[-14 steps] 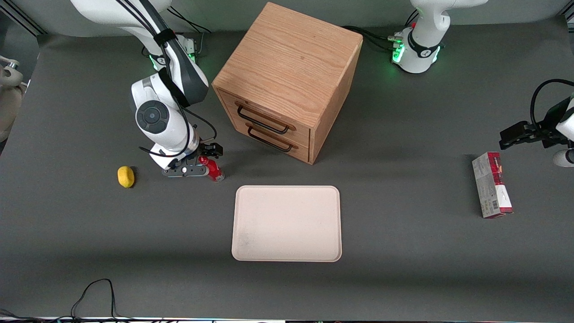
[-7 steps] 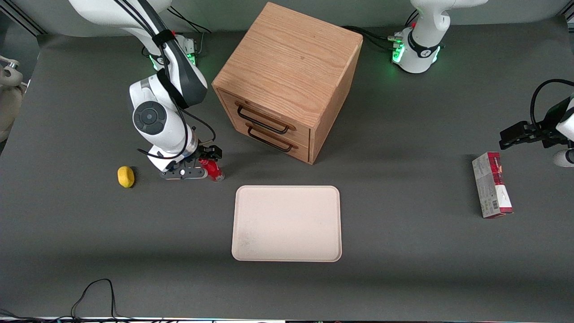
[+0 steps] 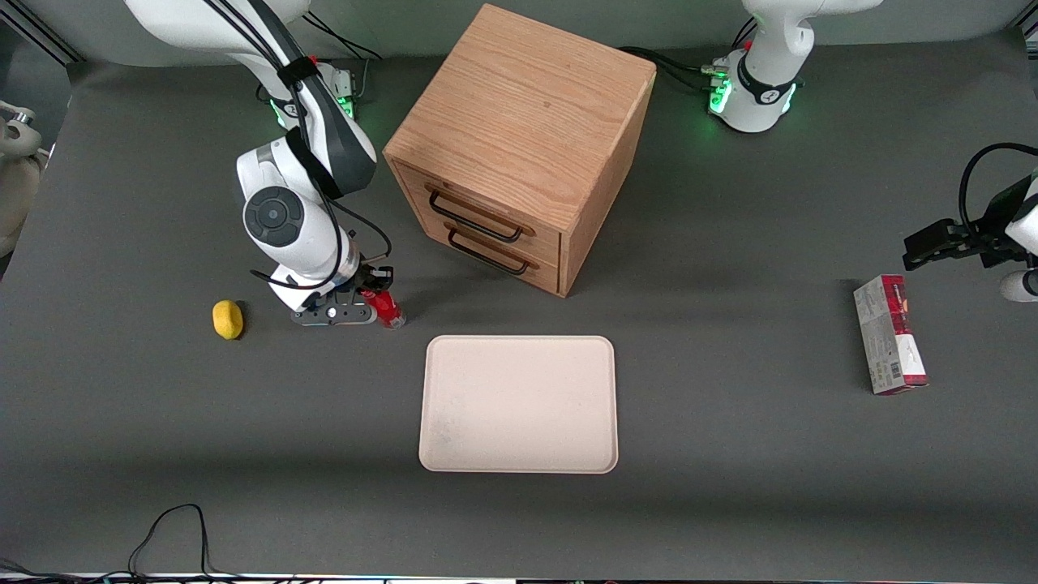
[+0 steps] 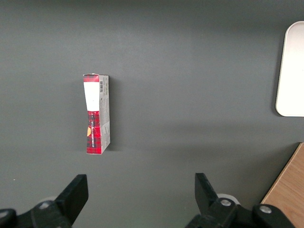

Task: Place coke bottle on tray
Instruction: 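Close the right gripper around the red bottle's cap end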

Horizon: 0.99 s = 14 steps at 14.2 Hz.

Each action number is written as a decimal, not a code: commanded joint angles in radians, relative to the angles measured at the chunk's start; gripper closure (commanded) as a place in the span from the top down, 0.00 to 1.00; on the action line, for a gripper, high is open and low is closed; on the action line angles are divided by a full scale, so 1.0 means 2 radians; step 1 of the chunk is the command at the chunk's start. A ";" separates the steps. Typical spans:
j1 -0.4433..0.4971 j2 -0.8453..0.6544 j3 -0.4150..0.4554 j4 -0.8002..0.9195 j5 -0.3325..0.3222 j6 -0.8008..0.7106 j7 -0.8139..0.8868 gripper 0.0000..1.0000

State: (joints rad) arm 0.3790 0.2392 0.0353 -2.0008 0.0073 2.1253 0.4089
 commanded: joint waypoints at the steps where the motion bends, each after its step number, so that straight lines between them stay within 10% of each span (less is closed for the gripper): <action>1: 0.003 0.003 -0.002 0.007 -0.006 0.000 0.000 0.00; 6: 0.002 -0.006 -0.003 0.034 -0.006 -0.045 0.000 0.00; 14: -0.015 0.012 -0.028 0.317 0.039 -0.356 -0.001 0.00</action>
State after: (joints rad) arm 0.3654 0.2212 -0.0152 -1.5361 0.0587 1.5622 0.4089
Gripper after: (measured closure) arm 0.687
